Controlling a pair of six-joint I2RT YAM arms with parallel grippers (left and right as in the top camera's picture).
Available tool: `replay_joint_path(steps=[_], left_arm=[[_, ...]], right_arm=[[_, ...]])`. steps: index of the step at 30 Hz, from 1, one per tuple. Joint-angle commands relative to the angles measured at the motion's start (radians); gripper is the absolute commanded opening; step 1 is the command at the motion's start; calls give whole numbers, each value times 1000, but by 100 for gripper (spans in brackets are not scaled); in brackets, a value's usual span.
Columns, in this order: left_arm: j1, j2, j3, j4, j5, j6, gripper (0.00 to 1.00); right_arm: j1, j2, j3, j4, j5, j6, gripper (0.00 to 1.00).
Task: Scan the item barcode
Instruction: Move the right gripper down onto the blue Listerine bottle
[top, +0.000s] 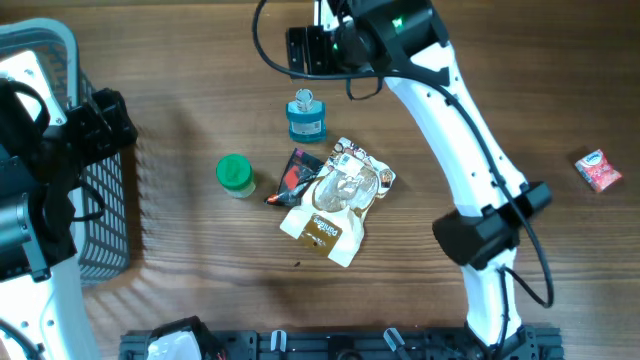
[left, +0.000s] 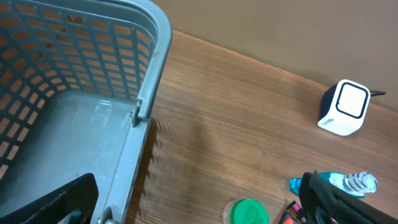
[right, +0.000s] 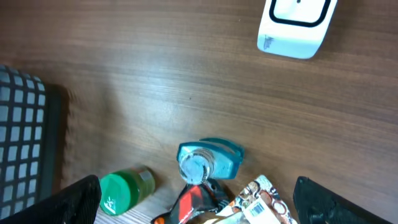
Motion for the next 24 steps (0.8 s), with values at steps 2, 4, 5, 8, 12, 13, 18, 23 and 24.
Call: replay_joint_path(steps=[2,4,5,8,12,13,18,23,24], left_arm=[[-4,1,1,2,2,8,100],[-4,1,1,2,2,8,100],[-4,1,1,2,2,8,100],[-3,1,1,2,2,8,100],[-4,1,1,2,2,8,100],[-4,1,1,2,2,8,100],[-4,1,1,2,2,8,100],[-4,1,1,2,2,8,100],[-4,1,1,2,2,8,100]], right_arm=[[-4,45,40,-43,-11,18,100],[-2,52,39,-58,-7,20,99],[3,58,39,-61,-7,21,99],[29,92,39,-52,3,57,100],[74,170,39,-52,52,125,99],[82,183,39,-50,56,143,99],[89,211,39,-28,110,240,99],[88,218,32,-56,172,284,99],[88,225,32,-56,171,284,99]])
